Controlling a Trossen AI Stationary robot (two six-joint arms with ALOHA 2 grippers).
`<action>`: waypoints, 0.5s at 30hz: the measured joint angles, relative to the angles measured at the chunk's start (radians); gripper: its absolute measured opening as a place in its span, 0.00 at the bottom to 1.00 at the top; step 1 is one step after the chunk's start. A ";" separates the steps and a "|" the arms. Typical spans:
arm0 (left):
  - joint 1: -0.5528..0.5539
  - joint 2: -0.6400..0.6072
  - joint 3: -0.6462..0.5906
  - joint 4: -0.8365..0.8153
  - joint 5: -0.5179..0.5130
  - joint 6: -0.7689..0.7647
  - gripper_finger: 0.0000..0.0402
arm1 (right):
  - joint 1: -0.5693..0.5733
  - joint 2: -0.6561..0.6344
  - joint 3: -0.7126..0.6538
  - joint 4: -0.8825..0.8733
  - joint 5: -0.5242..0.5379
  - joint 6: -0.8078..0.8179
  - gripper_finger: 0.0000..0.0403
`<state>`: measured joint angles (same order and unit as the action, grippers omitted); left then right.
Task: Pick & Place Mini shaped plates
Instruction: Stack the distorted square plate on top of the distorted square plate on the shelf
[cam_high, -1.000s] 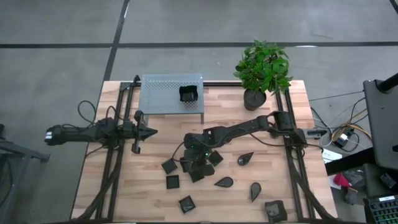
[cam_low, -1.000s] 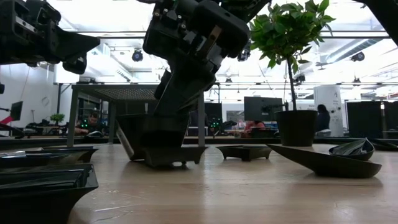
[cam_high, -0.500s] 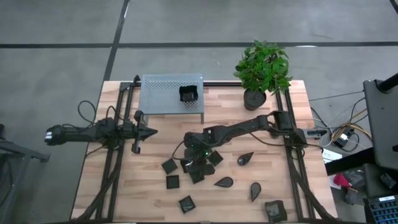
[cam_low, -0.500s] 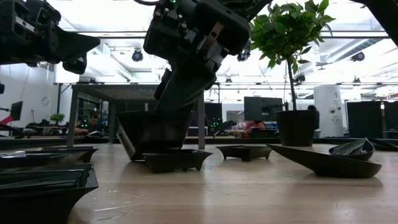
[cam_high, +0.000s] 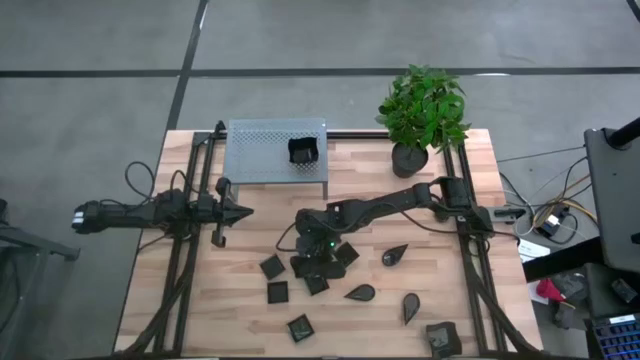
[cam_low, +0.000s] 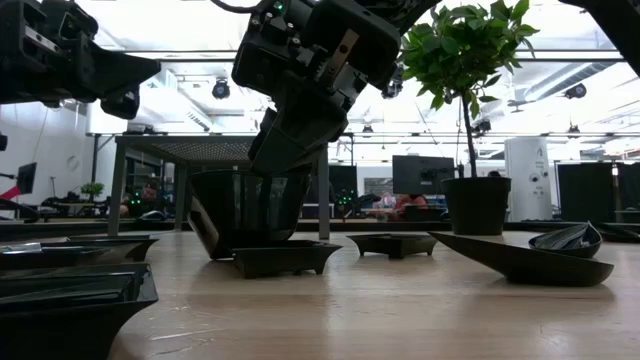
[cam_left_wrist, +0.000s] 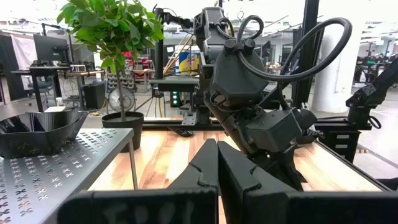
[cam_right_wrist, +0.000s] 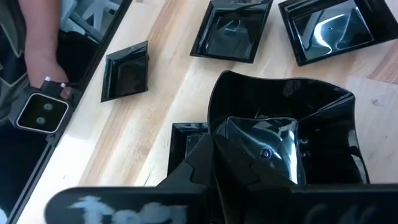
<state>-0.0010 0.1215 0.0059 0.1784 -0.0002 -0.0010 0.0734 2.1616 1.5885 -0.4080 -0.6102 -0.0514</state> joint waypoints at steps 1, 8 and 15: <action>0.000 0.000 0.000 0.000 0.000 0.000 0.00 | 0.000 0.000 0.000 0.000 -0.001 0.003 0.02; 0.000 0.000 0.000 0.000 0.000 0.000 0.00 | -0.017 0.000 0.000 0.008 -0.081 0.065 0.02; 0.000 0.000 0.000 0.000 0.000 0.000 0.00 | -0.009 0.000 -0.001 0.005 0.058 0.019 0.02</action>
<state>-0.0013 0.1215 0.0059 0.1787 -0.0002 -0.0006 0.0643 2.1616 1.5875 -0.4035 -0.5526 -0.0328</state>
